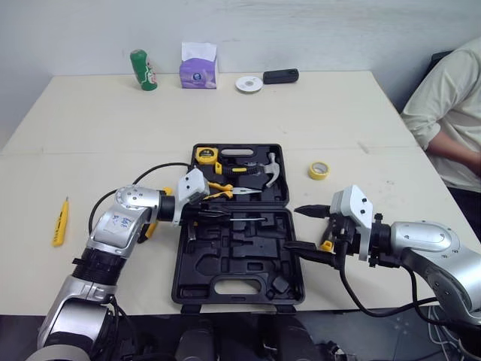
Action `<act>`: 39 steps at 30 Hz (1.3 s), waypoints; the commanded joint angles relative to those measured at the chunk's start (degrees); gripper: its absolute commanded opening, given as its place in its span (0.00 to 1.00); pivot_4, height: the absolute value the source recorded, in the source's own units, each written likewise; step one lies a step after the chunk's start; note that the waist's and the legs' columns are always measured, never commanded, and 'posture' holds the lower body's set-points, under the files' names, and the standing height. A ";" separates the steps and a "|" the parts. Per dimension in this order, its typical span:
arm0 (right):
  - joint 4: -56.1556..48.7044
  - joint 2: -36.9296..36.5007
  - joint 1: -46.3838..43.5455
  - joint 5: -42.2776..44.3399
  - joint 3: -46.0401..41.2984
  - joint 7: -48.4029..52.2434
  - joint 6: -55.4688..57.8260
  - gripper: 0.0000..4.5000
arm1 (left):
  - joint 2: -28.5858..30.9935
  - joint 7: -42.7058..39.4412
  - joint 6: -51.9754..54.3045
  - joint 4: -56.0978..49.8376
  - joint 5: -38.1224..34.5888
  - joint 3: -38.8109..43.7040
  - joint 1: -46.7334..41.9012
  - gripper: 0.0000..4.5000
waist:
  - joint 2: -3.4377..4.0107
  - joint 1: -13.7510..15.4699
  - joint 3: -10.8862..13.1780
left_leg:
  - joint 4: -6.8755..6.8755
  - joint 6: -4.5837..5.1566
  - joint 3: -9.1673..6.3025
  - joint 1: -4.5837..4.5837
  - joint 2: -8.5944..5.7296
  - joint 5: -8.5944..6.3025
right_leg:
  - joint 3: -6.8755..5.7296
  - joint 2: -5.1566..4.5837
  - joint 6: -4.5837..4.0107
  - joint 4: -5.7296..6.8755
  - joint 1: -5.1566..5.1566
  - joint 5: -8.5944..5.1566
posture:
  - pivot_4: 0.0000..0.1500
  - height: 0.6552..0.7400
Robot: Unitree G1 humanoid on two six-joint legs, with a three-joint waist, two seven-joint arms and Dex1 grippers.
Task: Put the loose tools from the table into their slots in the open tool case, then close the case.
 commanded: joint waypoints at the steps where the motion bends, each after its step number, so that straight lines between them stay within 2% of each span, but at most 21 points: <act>1: -0.60 0.14 -0.11 0.22 -0.13 0.27 -1.12 1.00 | 1.92 -0.48 -3.64 -0.49 3.95 -3.24 2.03 0.01 | 0.00 0.01 0.00 | 0.00 -0.01 0.00 0.00 0.00 0.00 | 0.00 0.00 0.00 0.00 0.00 0.00 | 1.00 0.83; 5: -0.76 0.27 -0.12 0.24 -0.12 0.09 -1.05 1.00 | 4.41 3.19 -6.68 2.90 13.56 -9.50 3.22 0.01 | 0.02 0.13 -0.06 | 0.00 0.02 0.00 0.07 -0.01 -0.02 | 0.01 -0.03 0.00 -0.01 0.07 0.00 | 1.00 0.83; 9: -0.92 0.22 0.26 0.20 -0.43 -0.15 -1.05 1.00 | 6.00 3.05 -5.31 3.59 15.53 -12.00 4.34 0.01 | 0.17 0.01 -0.31 | -0.07 0.34 0.02 0.55 0.01 -0.23 | 0.07 -0.04 -0.02 -0.02 0.49 -0.01 | 1.00 0.83; 12: -1.22 0.07 0.94 0.24 -0.82 -0.26 -1.02 1.00 | 6.42 2.41 -4.13 3.01 14.59 -12.16 4.66 0.01 | 0.29 -0.08 -0.58 | -0.41 -0.03 -0.03 1.00 0.09 -0.52 | 0.08 0.12 -0.10 -0.45 1.27 -0.21 | 1.00 0.83; 22: -0.23 0.02 0.11 -0.32 -0.24 -0.16 -1.00 1.00 | 3.69 2.48 -5.36 3.24 10.07 -8.11 3.01 0.01 | 0.36 0.00 -0.81 | -0.85 0.07 -0.02 1.49 0.01 -0.21 | 0.23 0.14 -0.15 -0.30 1.18 -0.27 | 1.00 0.83; 28: 1.59 -0.86 -1.61 -1.41 -0.84 0.74 -1.63 1.00 | 2.98 3.84 -2.71 -1.98 3.63 0.20 2.90 0.01 | 0.10 -0.05 -0.57 | -0.90 0.10 -0.02 1.29 0.02 -0.19 | 0.24 0.14 -0.17 -0.31 0.96 -0.26 | 1.00 0.83; 31: 3.81 -3.33 -1.99 0.09 -4.16 3.29 -1.06 1.00 | 6.36 3.62 2.53 -10.41 -3.53 9.06 6.93 0.19 | -0.12 -0.40 -0.31 | -0.89 0.01 -0.02 0.86 0.01 -0.11 | 0.21 0.14 -0.20 -0.19 0.45 -0.20 | 1.00 0.83; 34: 7.93 -7.55 -0.65 0.16 -8.27 7.27 -1.68 1.00 | 10.57 3.14 10.16 -20.83 -11.85 21.22 17.66 0.45 | -0.19 -1.31 0.15 | -0.92 -0.42 0.01 0.54 0.02 0.15 | 0.18 0.16 -0.22 -0.11 0.06 -0.21 | 1.00 0.83; 35: 10.37 -9.40 0.19 -0.75 -9.57 8.76 -2.69 1.00 | 11.70 3.91 11.80 -23.36 -12.61 26.10 22.64 0.57 | -0.19 -1.40 0.21 | -0.94 -0.43 0.01 0.52 0.04 0.16 | 0.17 0.18 -0.23 -0.12 0.04 -0.21 | 1.00 0.83; 36: 12.06 -10.59 0.77 -1.40 -10.33 9.74 -3.51 1.00 | 12.44 4.76 12.75 -24.92 -13.08 29.14 25.92 0.64 | -0.18 -1.43 0.27 | -0.98 -0.42 0.01 0.51 0.03 0.16 | 0.15 0.18 -0.22 -0.21 0.05 -0.23 | 1.00 0.83; 39: 19.24 -14.79 2.45 -4.26 -12.78 13.39 -7.20 1.00 | 14.70 6.78 12.58 -26.73 -10.13 40.52 37.53 0.96 | -0.24 -1.25 0.44 | -0.98 -0.30 0.02 0.51 -0.01 0.09 | 0.15 0.16 -0.18 -0.39 0.06 -0.24 | 1.00 0.83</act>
